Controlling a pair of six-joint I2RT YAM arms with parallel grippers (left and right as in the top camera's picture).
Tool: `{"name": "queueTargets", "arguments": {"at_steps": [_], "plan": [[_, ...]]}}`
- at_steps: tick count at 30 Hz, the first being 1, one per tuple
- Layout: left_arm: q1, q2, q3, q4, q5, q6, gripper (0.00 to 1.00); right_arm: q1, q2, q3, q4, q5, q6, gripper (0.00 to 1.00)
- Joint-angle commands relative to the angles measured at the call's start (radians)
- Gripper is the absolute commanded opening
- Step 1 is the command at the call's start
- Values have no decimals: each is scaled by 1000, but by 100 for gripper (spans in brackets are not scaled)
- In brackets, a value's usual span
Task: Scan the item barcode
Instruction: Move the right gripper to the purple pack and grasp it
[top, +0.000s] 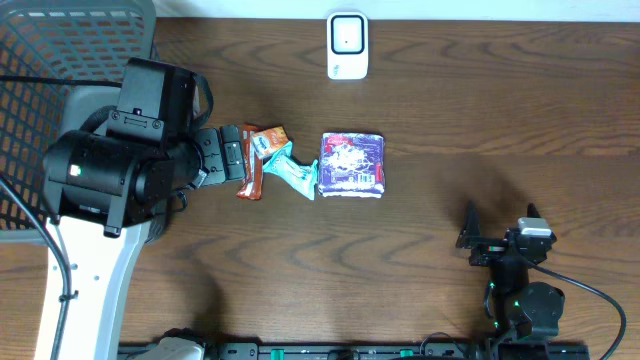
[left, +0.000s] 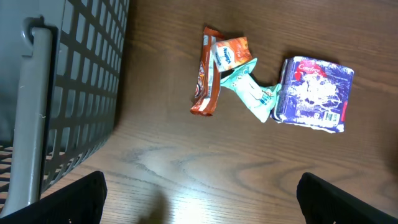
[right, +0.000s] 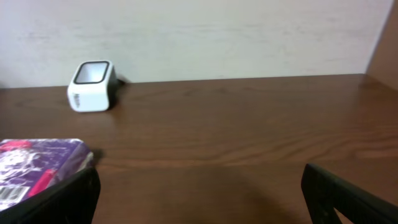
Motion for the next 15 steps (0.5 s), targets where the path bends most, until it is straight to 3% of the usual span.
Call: {"name": "queueTargets", "arguments": {"at_steps": [1,3,8,9,11,15], "plan": [[3,0,-6,-3,-5,-16,98,13,-4,-2,11,70,-13,99],[3,0,-6,-3,-5,-16,98,16,-4,-2,66,-39,88,99],[3,0,-6,-3,-5,-16,98,15,-4,-2,74,-555,435,99],[3,0,-6,-3,-5,-16,98,15,-4,-2,122,-600,573,99],[3,0,-6,-3,-5,-16,98,15,-4,-2,212,-608,698,99],[3,0,-6,-3,-5,-16,98,15,-4,-1,571,-586,706,99]]}}
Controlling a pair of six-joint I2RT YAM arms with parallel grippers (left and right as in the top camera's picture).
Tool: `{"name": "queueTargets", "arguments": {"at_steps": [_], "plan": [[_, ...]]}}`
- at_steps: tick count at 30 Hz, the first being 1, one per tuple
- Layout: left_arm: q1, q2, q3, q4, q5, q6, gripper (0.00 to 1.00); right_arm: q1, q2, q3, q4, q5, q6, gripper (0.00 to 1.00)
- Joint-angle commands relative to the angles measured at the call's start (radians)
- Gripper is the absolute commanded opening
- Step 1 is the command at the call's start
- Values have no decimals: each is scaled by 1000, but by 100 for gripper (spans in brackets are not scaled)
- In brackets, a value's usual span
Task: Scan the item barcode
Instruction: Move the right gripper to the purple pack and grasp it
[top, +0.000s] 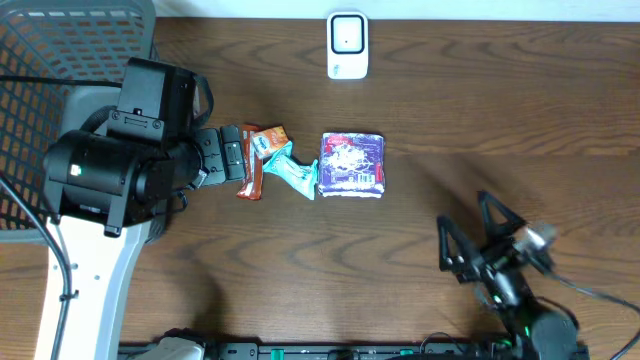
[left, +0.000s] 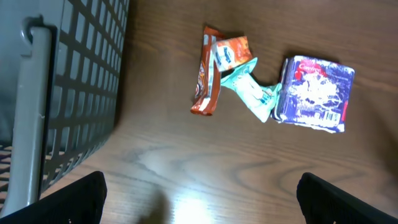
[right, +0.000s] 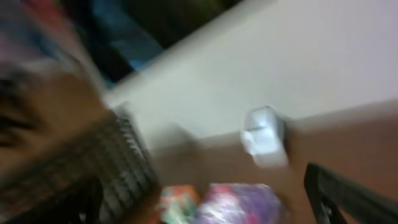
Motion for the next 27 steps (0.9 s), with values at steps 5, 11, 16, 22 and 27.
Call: {"name": "queueTargets", "arguments": {"at_steps": [5,11,16,22,27], "plan": [[3,0,-5,-2,-6,-16,98,15,25,138,259,39,10,99],[3,0,-5,-3,-6,-16,98,15,299,540,-255,39,-417,99],[3,0,-5,-2,-6,-16,98,15,702,941,-713,39,-588,99],[3,0,-5,-2,-6,-16,98,15,1215,1379,-1262,-23,-631,99],[3,0,-5,-2,-6,-16,98,15,1423,1423,-1363,-177,-608,99]]}}
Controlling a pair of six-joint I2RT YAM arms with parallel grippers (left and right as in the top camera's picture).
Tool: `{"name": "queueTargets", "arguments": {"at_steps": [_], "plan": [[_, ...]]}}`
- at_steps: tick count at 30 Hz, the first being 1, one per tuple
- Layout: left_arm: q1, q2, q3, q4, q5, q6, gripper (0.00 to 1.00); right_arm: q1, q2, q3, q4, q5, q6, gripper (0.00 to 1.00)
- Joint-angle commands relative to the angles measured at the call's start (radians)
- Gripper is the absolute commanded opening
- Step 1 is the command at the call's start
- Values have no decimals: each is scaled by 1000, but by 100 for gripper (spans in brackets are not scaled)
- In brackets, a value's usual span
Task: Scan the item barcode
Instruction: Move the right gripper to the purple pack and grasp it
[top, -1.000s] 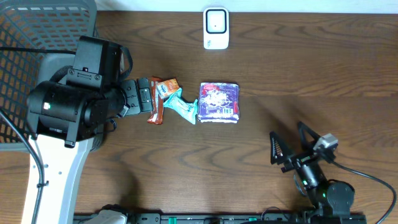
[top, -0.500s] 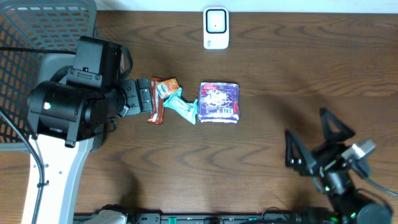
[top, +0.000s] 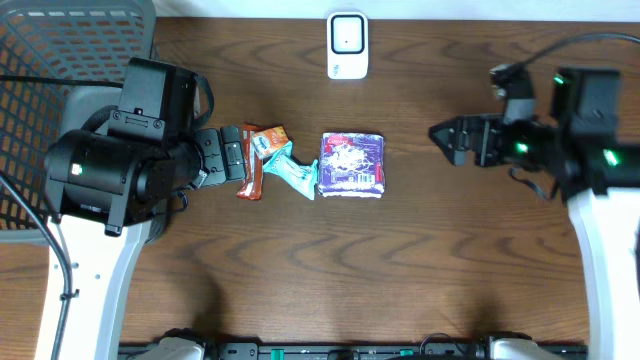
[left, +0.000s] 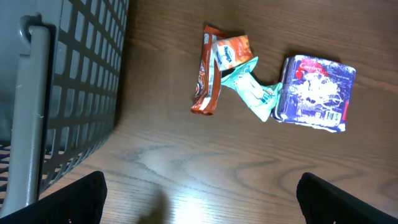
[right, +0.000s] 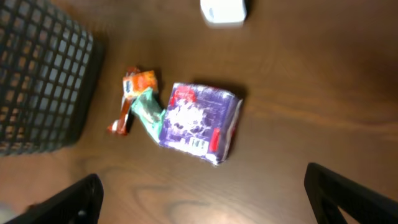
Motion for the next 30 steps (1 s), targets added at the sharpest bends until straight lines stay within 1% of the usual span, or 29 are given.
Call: {"name": "queueTargets", "arguments": {"at_steps": [1,6,11,13,17,19,20,21,25,26,29,30], "plan": [[3,0,-1,-3,-5,-15,98,3,121,17,-41,-134,-22,99],[3,0,-1,-3,-5,-15,98,11,284,5,-39,-193,-21,99],[3,0,-1,-3,-5,-15,98,36,431,4,-33,-200,-23,98],[3,0,-1,-3,-5,-15,98,48,507,4,13,-229,-24,98],[3,0,-1,-3,-5,-15,98,55,589,4,78,-329,-29,93],[3,0,-1,-3,-5,-15,98,55,618,4,103,-354,-34,93],[3,0,-1,-3,-5,-15,98,55,632,4,116,-354,-34,91],[3,0,-1,-3,-5,-15,98,55,641,4,122,-352,-34,91],[3,0,-1,-3,-5,-15,98,55,641,4,120,-353,-34,98],[3,0,-1,-3,-5,-15,98,55,640,4,125,-352,-34,99],[3,0,-1,-3,-5,-15,98,54,641,4,147,-352,-33,93],[3,0,-1,-3,-5,-15,98,53,641,4,159,-352,-33,94]]}}
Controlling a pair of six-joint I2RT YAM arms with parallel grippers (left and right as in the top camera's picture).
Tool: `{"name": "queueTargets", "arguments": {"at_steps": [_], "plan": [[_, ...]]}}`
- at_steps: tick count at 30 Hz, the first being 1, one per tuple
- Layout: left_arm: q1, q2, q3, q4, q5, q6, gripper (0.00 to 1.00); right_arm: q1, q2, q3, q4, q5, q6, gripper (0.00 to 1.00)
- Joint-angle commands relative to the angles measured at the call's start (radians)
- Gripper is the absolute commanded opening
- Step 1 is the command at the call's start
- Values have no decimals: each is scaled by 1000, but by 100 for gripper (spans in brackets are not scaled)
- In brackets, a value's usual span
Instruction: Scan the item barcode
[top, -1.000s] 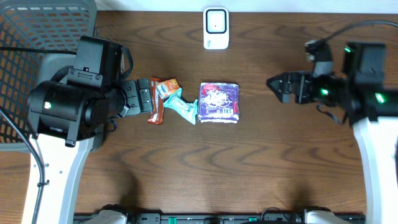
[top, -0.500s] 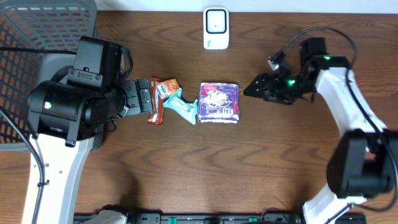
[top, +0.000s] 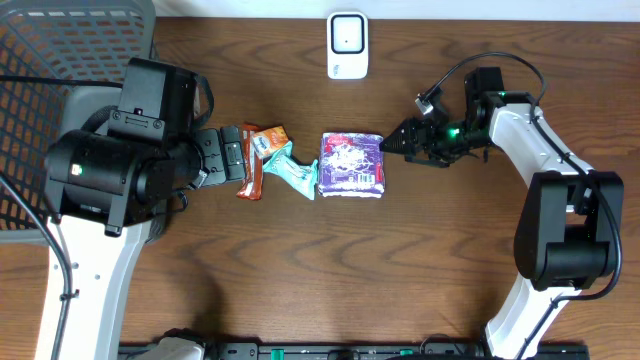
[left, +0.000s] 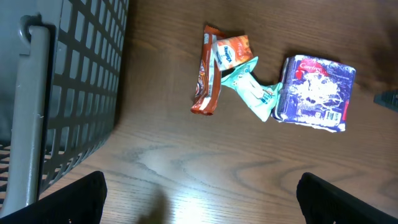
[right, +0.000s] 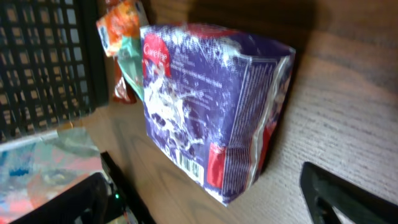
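A purple snack packet (top: 352, 165) lies flat mid-table, its barcode (right: 189, 163) on the side facing my right wrist camera. The white scanner (top: 347, 45) stands at the table's far edge. My right gripper (top: 397, 148) is open, low over the table just right of the packet (right: 211, 112). The packet sits ahead of the fingers, not between them (right: 211, 199). My left gripper (top: 232, 155) hangs open, high over the table left of the items. Its wrist view looks down on the purple packet (left: 314, 94).
Left of the purple packet lie a teal wrapper (top: 290, 172), a small orange packet (top: 270, 138) and a brown-orange bar (top: 250, 170), touching one another. A dark mesh basket (top: 40, 100) stands at the far left.
My right gripper was up over the right of the table, well off from the packet. It is now low and close against the packet's right edge. The left arm and all items have not moved.
My right arm first rested at the table's front right, facing the scanner. Then it was lifted and turned. Then it hung over the right side looking down on the items. Now it sits beside the purple packet. The left arm stayed still throughout.
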Motion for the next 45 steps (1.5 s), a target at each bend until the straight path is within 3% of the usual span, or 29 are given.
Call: {"name": "queueTargets", "arguments": {"at_steps": [1,4,10,14,28,30,34,40,45], "plan": [[3,0,-1,-3,-5,-15,98,5,-4,3,35,-34,-13,93],[3,0,-1,-2,-5,-15,98,8,-4,3,62,3,-4,93],[3,0,-1,-3,-5,-15,98,41,-1,0,79,279,74,93],[3,0,-1,-2,-5,-15,98,58,-1,0,116,280,82,93],[3,0,-1,-2,-5,-15,98,190,110,-3,213,220,156,75],[3,0,-1,-3,-5,-15,98,201,112,-4,216,221,148,62],[3,0,-1,-2,-5,-15,98,200,103,-2,218,221,146,1],[3,0,-1,-2,-5,-15,98,175,31,65,87,375,145,1],[3,0,-1,-2,-5,-15,98,197,-51,215,-132,839,174,1]]}}
